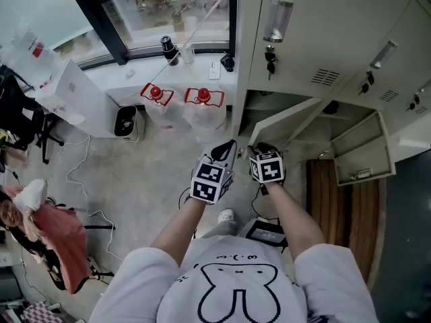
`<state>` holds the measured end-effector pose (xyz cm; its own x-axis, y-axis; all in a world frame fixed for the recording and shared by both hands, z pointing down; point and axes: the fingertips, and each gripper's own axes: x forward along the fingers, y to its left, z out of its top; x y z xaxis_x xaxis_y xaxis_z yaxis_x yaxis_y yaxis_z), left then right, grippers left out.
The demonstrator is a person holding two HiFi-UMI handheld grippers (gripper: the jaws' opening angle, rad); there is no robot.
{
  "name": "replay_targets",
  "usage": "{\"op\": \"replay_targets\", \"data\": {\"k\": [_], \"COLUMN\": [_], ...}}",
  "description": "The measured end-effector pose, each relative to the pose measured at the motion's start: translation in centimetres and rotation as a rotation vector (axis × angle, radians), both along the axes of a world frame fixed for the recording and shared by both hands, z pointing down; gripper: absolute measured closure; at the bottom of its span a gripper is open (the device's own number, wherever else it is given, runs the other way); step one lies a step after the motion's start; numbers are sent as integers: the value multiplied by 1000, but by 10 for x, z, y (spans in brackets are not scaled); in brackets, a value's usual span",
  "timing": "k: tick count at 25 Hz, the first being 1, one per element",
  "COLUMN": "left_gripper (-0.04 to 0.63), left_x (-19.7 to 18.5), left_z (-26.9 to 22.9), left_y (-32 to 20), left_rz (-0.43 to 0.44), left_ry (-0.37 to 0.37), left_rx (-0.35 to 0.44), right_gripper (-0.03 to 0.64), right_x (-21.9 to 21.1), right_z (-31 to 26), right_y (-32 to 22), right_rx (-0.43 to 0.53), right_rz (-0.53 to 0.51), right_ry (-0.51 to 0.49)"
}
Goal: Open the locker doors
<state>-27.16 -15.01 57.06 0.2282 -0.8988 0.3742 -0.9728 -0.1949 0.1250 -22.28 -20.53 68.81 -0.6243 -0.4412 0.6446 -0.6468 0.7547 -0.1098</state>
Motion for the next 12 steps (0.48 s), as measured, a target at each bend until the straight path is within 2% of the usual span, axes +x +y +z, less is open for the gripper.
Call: {"op": "replay_targets", "data": {"k": [6,12], "left_gripper": [595,595], "left_x": [31,66], "left_z": [-3,-2], "left_y": [0,-2], "left_rz": [14,42], "left_ry": [36,48], "left_rx": [-16,-23], "right_gripper": [502,503], "right_x": [39,78], "right_z": [2,2], "right_y": [24,42], "right_rx": [-7,-28], "right_rz": [-70,-133], "right_ry": [51,47]}}
